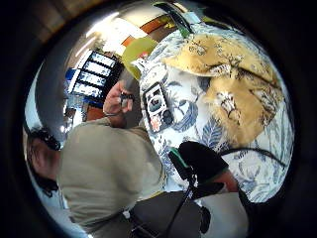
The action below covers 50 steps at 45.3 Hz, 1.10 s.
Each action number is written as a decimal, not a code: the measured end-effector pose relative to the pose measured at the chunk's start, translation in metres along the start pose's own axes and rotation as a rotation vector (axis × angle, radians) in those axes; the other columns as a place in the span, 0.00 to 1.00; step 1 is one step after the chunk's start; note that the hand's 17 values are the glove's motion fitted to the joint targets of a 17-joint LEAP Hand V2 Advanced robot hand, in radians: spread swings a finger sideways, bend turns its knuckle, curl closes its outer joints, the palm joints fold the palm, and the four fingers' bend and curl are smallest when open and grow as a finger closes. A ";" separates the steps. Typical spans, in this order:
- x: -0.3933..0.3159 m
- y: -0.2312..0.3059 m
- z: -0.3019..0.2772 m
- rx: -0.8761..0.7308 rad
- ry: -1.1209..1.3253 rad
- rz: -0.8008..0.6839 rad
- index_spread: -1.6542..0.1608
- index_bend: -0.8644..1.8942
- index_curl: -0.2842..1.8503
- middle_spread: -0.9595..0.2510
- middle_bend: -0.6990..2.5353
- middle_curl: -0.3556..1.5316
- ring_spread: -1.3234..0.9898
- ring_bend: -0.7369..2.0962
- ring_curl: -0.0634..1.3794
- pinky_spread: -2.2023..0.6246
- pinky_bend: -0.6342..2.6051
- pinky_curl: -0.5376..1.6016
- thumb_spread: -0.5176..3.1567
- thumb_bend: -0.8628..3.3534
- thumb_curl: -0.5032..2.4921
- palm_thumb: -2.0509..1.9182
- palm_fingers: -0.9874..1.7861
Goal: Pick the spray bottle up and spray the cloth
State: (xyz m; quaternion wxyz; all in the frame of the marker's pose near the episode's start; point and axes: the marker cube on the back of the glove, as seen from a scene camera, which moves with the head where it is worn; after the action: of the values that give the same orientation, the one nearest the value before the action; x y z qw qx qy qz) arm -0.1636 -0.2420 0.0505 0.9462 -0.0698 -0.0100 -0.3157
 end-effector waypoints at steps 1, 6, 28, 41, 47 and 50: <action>-0.001 0.003 0.001 -0.003 -0.009 0.001 0.68 0.37 0.27 0.67 0.28 0.37 0.48 0.37 0.26 0.84 0.27 0.41 0.41 0.20 0.30 0.67 0.41; -0.002 0.016 0.003 -0.018 -0.021 0.008 0.68 0.37 0.27 0.67 0.27 0.37 0.48 0.37 0.26 0.84 0.26 0.41 0.41 0.20 0.30 0.67 0.41; -0.008 0.039 0.007 -0.035 0.027 0.006 0.68 0.37 0.26 0.68 0.27 0.36 0.49 0.37 0.26 0.84 0.26 0.41 0.41 0.20 0.29 0.67 0.42; -0.017 0.038 0.004 -0.027 0.088 -0.014 0.67 0.37 0.26 0.69 0.27 0.36 0.50 0.38 0.26 0.84 0.26 0.41 0.41 0.20 0.28 0.67 0.42; -0.019 0.036 0.003 -0.033 0.087 -0.016 0.67 0.37 0.26 0.70 0.27 0.36 0.50 0.38 0.26 0.84 0.26 0.41 0.42 0.20 0.28 0.67 0.43; -0.020 0.034 0.003 -0.033 0.085 -0.018 0.67 0.37 0.26 0.70 0.27 0.36 0.50 0.38 0.26 0.84 0.26 0.41 0.42 0.20 0.28 0.67 0.43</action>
State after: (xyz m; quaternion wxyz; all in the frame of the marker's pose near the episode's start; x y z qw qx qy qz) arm -0.1590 -0.2024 0.0479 0.9417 -0.0721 0.0350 -0.3268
